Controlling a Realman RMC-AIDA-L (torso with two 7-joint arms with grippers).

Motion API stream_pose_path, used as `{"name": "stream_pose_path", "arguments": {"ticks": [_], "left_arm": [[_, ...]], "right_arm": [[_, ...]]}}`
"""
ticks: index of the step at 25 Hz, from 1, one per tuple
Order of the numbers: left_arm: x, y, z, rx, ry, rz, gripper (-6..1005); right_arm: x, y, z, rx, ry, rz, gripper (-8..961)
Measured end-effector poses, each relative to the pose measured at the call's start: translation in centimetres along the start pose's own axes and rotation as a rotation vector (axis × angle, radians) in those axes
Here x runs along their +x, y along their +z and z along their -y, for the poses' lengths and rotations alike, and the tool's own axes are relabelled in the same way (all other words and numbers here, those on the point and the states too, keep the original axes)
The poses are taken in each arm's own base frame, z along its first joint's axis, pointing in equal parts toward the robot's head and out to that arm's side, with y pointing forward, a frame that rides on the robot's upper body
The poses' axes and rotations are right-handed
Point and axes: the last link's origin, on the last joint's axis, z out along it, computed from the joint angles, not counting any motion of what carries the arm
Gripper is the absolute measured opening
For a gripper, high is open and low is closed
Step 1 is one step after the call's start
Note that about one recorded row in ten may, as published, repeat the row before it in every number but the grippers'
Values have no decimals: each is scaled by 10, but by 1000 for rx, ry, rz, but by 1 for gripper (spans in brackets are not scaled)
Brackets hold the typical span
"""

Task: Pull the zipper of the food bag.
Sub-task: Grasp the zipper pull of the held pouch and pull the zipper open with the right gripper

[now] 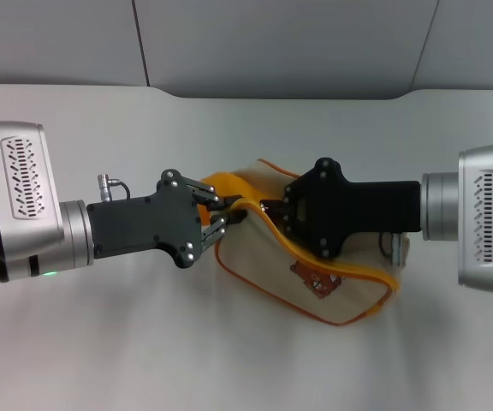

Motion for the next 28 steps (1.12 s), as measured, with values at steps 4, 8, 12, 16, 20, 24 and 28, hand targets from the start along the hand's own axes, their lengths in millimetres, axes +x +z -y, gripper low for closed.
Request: {"name": "stream_pose_path", "arguments": {"ticks": [4, 8, 12, 16, 20, 24, 28], "left_arm": [[-2, -4, 2, 32, -12, -1, 152], [-4, -11, 6, 87, -30, -2, 157], [-11, -16, 11, 142, -56, 25, 163], [-13, -18, 10, 160, -76, 29, 168], [-15, -18, 8, 166, -99, 30, 173], [-17, -20, 7, 181, -140, 31, 178], [-21, -26, 7, 233, -270, 20, 183]], "right_arm": [[2, -3, -4, -28, 0, -11, 0], [3, -17, -15, -95, 13, -26, 0], [2, -42, -26, -132, 57, -52, 0], [-1, -65, -36, -144, 116, -74, 1], [2, -74, -41, -101, 164, -76, 1], [6, -81, -32, 37, 324, -39, 1], [12, -87, -23, 104, 517, 27, 19]]}}
